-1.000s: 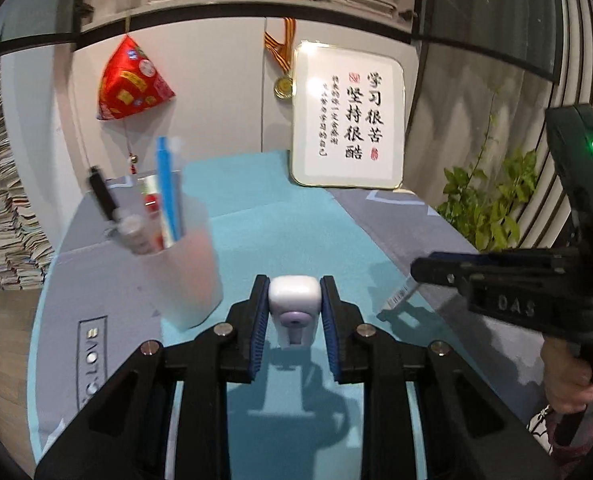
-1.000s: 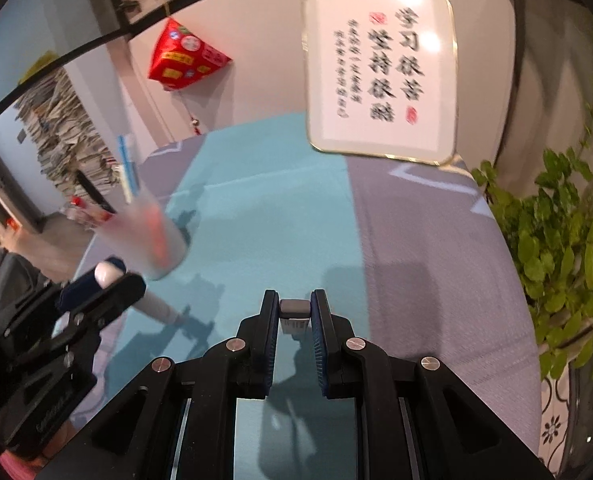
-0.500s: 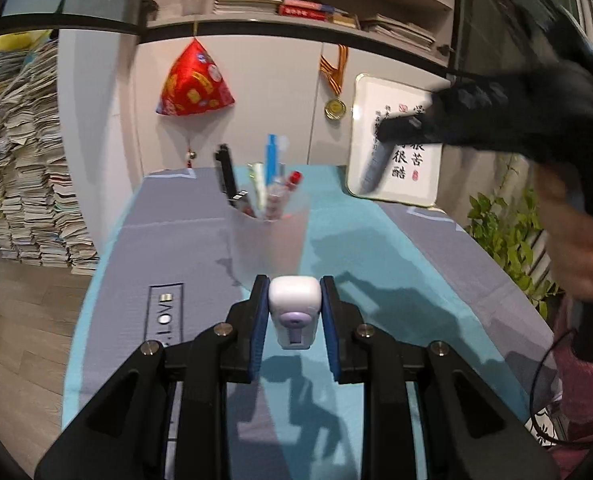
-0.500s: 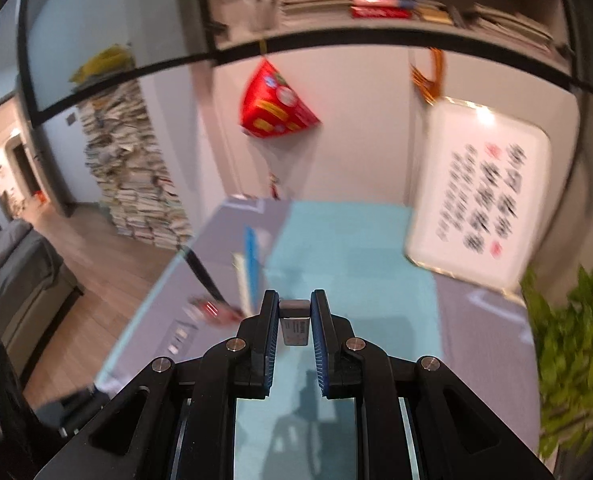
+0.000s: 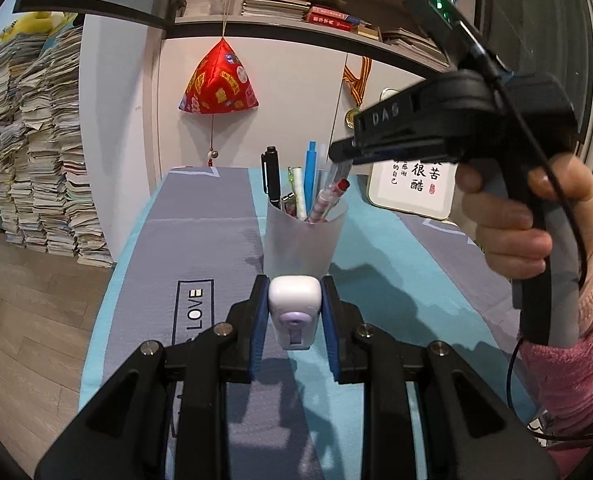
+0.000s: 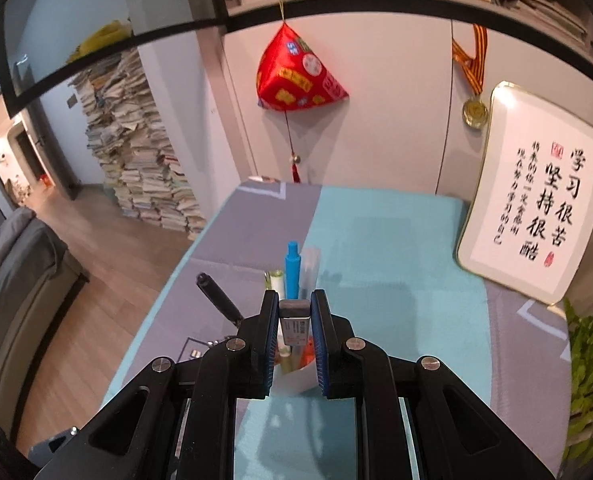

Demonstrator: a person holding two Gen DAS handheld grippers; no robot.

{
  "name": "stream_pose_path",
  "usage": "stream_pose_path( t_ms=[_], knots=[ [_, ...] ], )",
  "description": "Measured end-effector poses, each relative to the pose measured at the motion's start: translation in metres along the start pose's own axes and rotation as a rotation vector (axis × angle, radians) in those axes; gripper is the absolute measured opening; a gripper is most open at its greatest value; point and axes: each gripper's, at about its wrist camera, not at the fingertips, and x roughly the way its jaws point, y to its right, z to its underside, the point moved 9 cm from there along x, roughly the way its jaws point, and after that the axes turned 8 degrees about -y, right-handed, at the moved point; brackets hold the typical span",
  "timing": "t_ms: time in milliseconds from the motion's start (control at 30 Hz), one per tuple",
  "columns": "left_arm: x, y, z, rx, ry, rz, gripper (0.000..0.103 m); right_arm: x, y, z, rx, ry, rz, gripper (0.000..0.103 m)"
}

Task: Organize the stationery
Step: 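Drop the white eraser into the cup with the right tool while the left tool grasps the purple correction tape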

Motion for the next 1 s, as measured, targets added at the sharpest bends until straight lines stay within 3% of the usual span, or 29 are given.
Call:
stream_pose_path(
  t_ms=[600, 1000],
  knots=[
    [0.008, 0.002, 0.0, -0.002, -0.021, 0.008, 0.023, 0.025, 0.008, 0.021, 0.063, -0.139, -0.063, 0.017],
    [0.006, 0.01, -0.001, 0.012, -0.02, 0.018, 0.023, -0.005, 0.018, 0.022, 0.048, -0.06, -0.029, 0.017]
  ],
)
